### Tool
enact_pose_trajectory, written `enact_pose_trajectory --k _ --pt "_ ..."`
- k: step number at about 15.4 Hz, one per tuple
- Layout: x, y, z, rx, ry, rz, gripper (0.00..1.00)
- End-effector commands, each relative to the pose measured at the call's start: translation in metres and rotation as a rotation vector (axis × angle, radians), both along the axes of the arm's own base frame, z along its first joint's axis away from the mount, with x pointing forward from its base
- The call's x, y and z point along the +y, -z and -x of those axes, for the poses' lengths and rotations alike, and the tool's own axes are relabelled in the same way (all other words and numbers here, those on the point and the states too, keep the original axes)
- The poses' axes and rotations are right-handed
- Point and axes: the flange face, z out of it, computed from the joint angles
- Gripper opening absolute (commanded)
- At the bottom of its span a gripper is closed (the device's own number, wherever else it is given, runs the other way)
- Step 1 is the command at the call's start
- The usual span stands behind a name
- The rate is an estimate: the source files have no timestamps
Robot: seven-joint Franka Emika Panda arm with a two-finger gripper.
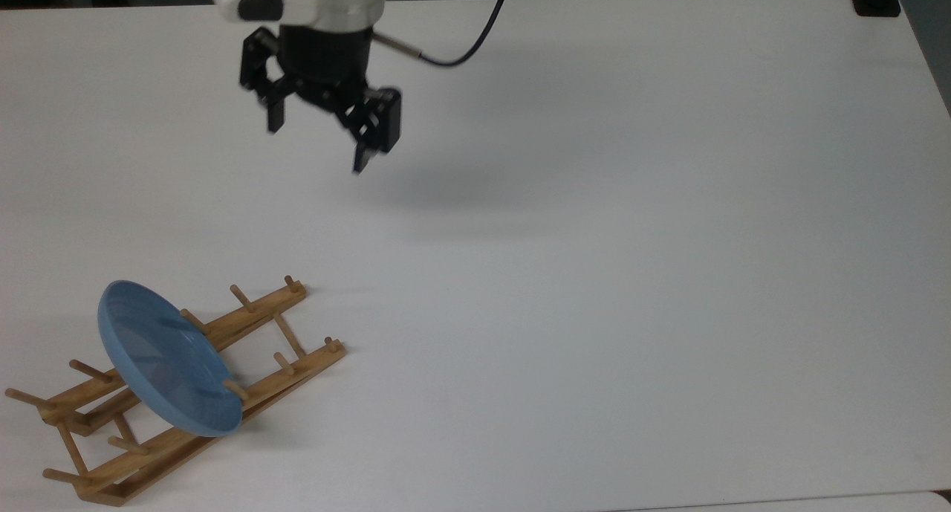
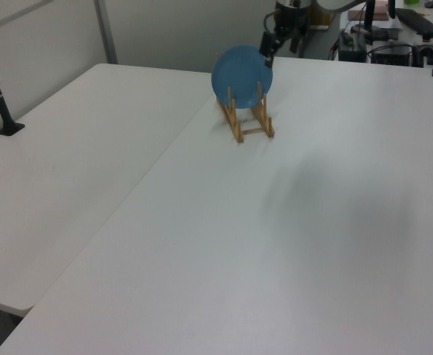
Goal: Place plate in plate rack
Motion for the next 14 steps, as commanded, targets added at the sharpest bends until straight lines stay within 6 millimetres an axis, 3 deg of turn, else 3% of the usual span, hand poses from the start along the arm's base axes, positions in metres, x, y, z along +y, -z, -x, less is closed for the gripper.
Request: enact_pose_trajectory --k 1,4,6,7,8,14 --pt "0.007 -0.017 0.060 0.137 -0.139 -0.091 1.00" --pt "0.002 -0.029 0.095 0.231 -0.298 -0.150 1.00" --pt "-0.006 -0.033 0.106 0.277 -0.295 -0.165 1.00" --pt "0.000 -0.034 0.107 0.286 -0.311 -0.158 1.00" --pt "-0.008 -0.034 0.108 0.286 -0.298 -0.154 1.00" --pt "-0.007 -0.036 0.108 0.290 -0.312 -0.148 1.00"
